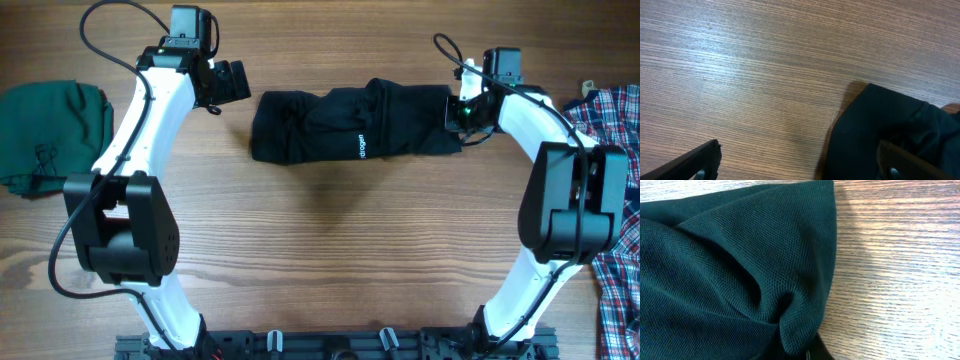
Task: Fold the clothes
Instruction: 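Grasp the folded black shirt's right end with the right gripper, then fold the shirt bundle leftward again with the right gripper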
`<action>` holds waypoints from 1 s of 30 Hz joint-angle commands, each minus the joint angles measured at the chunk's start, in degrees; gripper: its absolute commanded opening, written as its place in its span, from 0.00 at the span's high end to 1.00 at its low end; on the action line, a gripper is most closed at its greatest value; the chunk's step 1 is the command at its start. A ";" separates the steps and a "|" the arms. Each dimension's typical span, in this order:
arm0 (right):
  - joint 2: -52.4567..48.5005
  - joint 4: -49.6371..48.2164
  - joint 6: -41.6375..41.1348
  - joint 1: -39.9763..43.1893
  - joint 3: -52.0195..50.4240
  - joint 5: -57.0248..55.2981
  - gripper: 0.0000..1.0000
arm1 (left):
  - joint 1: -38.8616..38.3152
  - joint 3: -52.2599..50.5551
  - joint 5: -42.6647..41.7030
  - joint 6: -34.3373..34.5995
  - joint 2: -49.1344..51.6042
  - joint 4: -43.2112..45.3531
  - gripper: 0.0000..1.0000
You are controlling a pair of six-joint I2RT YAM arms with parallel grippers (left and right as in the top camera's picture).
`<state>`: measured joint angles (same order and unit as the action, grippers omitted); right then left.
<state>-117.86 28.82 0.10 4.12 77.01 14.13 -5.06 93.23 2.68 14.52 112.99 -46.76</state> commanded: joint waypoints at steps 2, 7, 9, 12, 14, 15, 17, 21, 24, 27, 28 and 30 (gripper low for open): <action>3.87 1.60 1.57 2.10 2.10 -1.62 0.96 | 0.31 0.20 -0.66 0.96 -0.02 -0.09 0.00; 8.07 2.29 6.97 11.10 2.34 1.33 0.96 | 0.31 0.20 -0.66 0.96 -0.02 -0.04 0.00; 8.07 2.14 9.05 13.90 2.56 4.24 0.96 | 0.31 0.20 -0.66 0.96 -0.02 -0.02 0.00; 8.92 2.78 10.43 14.43 5.09 3.96 0.96 | 0.31 0.20 -0.66 0.96 -0.02 -0.02 0.00; 9.57 6.32 10.45 12.66 9.29 3.96 0.96 | 0.31 0.20 -0.66 0.96 -0.02 0.02 0.00; 9.64 7.98 10.43 11.61 11.10 3.96 0.96 | 0.31 0.20 -0.66 0.96 -0.02 0.02 0.00; 9.66 11.82 10.43 8.22 14.58 3.98 0.96 | 0.31 0.20 -0.66 0.96 -0.02 0.00 0.01; 9.66 15.47 10.43 -0.26 16.41 3.96 0.96 | 0.31 0.20 -0.66 0.94 -0.02 0.31 0.00; 9.66 16.52 10.23 -7.04 16.41 3.96 0.96 | 0.31 0.20 -0.66 0.96 -0.02 0.46 0.00; 9.60 17.20 10.25 -13.18 16.41 3.89 0.96 | 0.31 0.20 -0.66 0.96 -0.02 0.70 0.00; 9.60 17.14 10.25 -14.99 16.41 3.61 0.96 | 0.31 0.20 -0.66 0.96 -0.02 0.87 0.00; 9.51 17.31 10.27 -18.10 16.39 1.03 0.96 | 0.31 0.20 -0.66 0.96 -0.02 1.07 0.00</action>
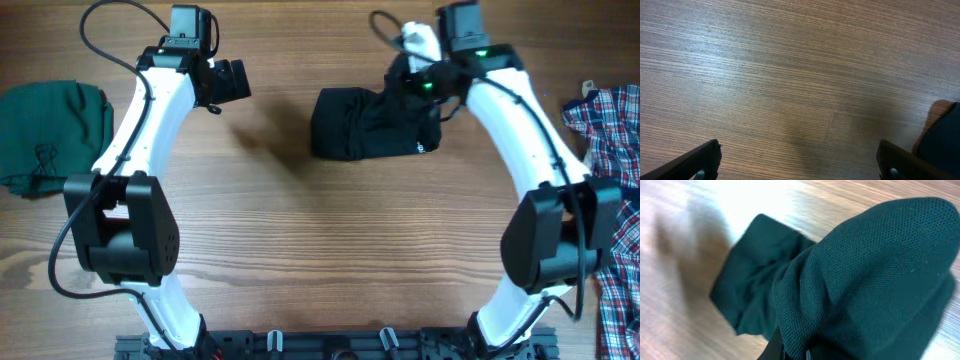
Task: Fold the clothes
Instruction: 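Fold the shirt bundle leftward again with the right gripper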
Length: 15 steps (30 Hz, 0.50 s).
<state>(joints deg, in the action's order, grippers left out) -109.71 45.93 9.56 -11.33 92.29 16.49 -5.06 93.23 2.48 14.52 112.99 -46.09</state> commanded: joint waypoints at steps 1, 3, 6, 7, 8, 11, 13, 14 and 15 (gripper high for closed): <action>1.33 0.46 0.79 -3.91 1.11 -3.15 0.96 | 0.31 0.20 -0.46 0.96 -0.02 0.39 0.00; 1.29 0.07 0.76 -5.09 1.11 -3.32 0.96 | 0.31 0.20 -0.46 0.94 -0.02 0.39 0.00; 1.16 -1.09 0.31 -6.12 1.07 -3.32 0.96 | 0.31 0.20 -0.46 0.96 -0.02 0.39 0.00; 0.74 -1.75 -0.76 -6.51 1.07 -3.15 0.96 | 0.31 0.20 -0.46 0.96 -0.02 0.39 0.00; 0.09 -2.01 -0.81 -6.93 1.07 -2.89 0.96 | 0.31 0.20 -0.46 0.96 -0.02 0.39 0.00; -2.60 -3.76 -4.50 -9.03 1.07 -2.91 0.96 | 0.31 0.20 -0.46 0.96 -0.02 0.42 0.00; -3.41 -6.10 -7.08 -10.34 1.05 -2.91 0.96 | 0.31 0.20 -0.46 0.96 -0.02 0.57 0.00; -3.78 -7.76 -8.48 -11.19 1.03 -2.91 0.96 | 0.31 0.20 -0.46 0.96 -0.02 0.68 0.00; -4.13 -8.59 -8.61 -11.61 1.03 -2.89 0.96 | 0.31 0.20 -0.46 0.96 -0.02 0.81 0.00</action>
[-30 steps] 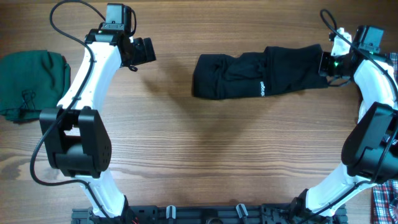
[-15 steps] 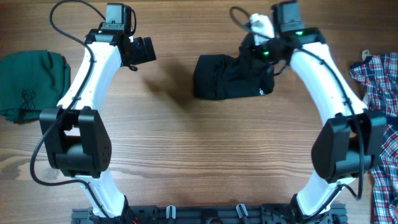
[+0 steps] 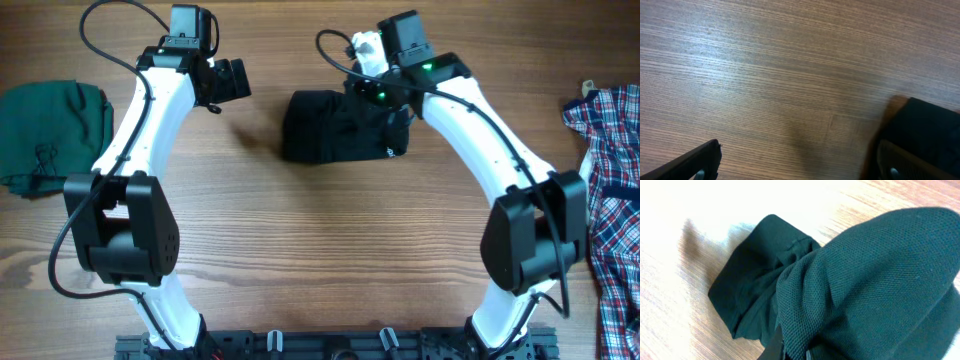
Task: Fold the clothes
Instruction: 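Fold the shirt bundle leftward again with the right gripper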
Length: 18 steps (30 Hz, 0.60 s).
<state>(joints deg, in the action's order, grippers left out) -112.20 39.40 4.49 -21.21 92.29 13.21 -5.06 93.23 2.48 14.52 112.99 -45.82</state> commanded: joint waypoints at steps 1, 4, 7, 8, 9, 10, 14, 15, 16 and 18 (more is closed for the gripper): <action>-2.12 -3.08 -3.61 -2.38 1.03 0.37 0.95 | 0.31 0.20 -0.46 0.96 -0.02 0.66 0.00; -4.90 -4.96 -4.81 -3.72 1.01 0.44 0.94 | 0.31 0.20 -0.46 0.96 -0.02 0.81 0.00; -8.70 -7.04 -4.96 -4.96 1.01 2.32 0.94 | 0.31 0.20 -0.46 0.96 -0.02 0.81 0.00; -9.75 -7.61 -4.98 -5.49 1.01 2.34 0.94 | 0.31 0.20 -0.46 0.96 -0.02 0.81 0.00; -11.10 -8.61 -4.94 -6.27 1.01 2.34 0.94 | 0.31 0.20 -0.46 0.96 -0.02 0.81 0.00; -11.43 -9.62 -4.50 -7.17 1.01 3.43 0.92 | 0.31 0.20 -0.46 0.96 -0.02 0.81 0.00; -11.45 -13.07 -4.66 -10.21 1.01 4.46 0.81 | 0.31 0.20 -0.46 0.96 -0.02 0.81 0.00; -11.45 -13.03 -4.66 -10.67 1.01 4.46 0.50 | 0.31 0.20 -0.46 0.96 -0.02 0.79 0.00; -11.45 -12.94 -4.63 -10.78 1.01 4.46 0.27 | 0.31 0.20 -0.46 0.96 -0.02 0.81 0.00; -11.45 -13.38 -4.61 -10.78 1.01 4.79 0.00 | 0.31 0.20 -0.46 0.96 -0.02 0.81 0.00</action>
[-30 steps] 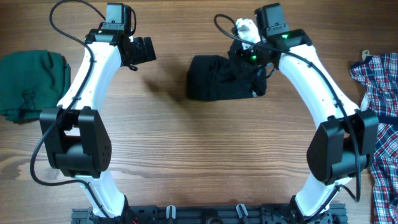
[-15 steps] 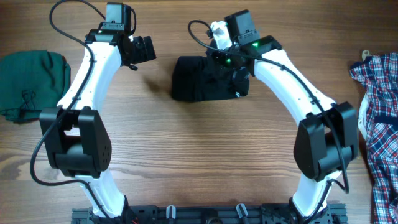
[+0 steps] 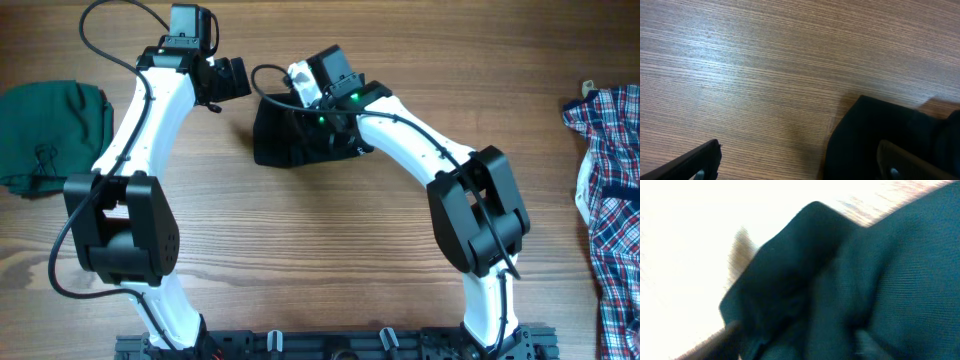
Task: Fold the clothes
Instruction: 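Fold the shirt bundle leftward again with the right gripper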
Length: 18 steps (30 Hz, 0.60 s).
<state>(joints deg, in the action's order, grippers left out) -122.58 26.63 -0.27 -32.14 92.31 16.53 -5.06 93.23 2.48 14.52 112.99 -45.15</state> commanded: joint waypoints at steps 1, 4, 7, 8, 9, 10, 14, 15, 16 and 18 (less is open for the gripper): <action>-1.05 -1.33 0.28 0.24 1.01 2.21 0.00 | 0.31 0.20 -0.46 0.94 -0.02 0.13 0.00; 2.27 -5.29 0.20 2.71 1.40 11.85 0.00 | 0.44 0.22 -0.33 0.15 -0.04 0.85 0.00; 5.95 -8.66 -3.91 6.51 1.44 24.33 0.00 | 0.42 0.22 -0.24 -0.59 -0.07 0.94 0.00; 6.47 -9.29 -4.68 7.69 1.44 30.49 0.00 | 0.42 0.22 -0.26 -0.57 -0.07 0.94 0.00; 6.56 -10.03 -4.74 8.66 1.44 36.41 0.00 | 0.42 0.22 -0.24 -0.57 -0.07 0.96 0.00; 6.58 -11.47 -6.08 10.45 1.44 45.90 0.01 | 0.42 0.22 -0.26 -0.57 -0.07 0.98 0.00; 7.21 -12.46 -10.69 20.55 1.44 46.29 0.00 | -0.61 0.22 -11.30 -0.83 -1.29 4.09 0.10; 7.21 -11.69 -10.99 23.15 1.44 45.62 0.00 | -1.53 0.22 -14.38 -0.81 -2.29 5.14 0.13; 7.21 -9.16 -11.76 25.64 1.44 42.21 0.00 | -3.21 0.22 -18.51 -0.76 -3.69 6.64 0.18; 7.21 -4.28 -11.67 28.65 1.44 35.67 0.00 | -7.26 0.22 -21.62 -0.74 -4.57 9.49 0.20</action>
<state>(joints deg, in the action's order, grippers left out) -116.99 18.57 -10.52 -6.90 92.79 58.30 -6.98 93.19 -9.65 14.09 112.49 -38.44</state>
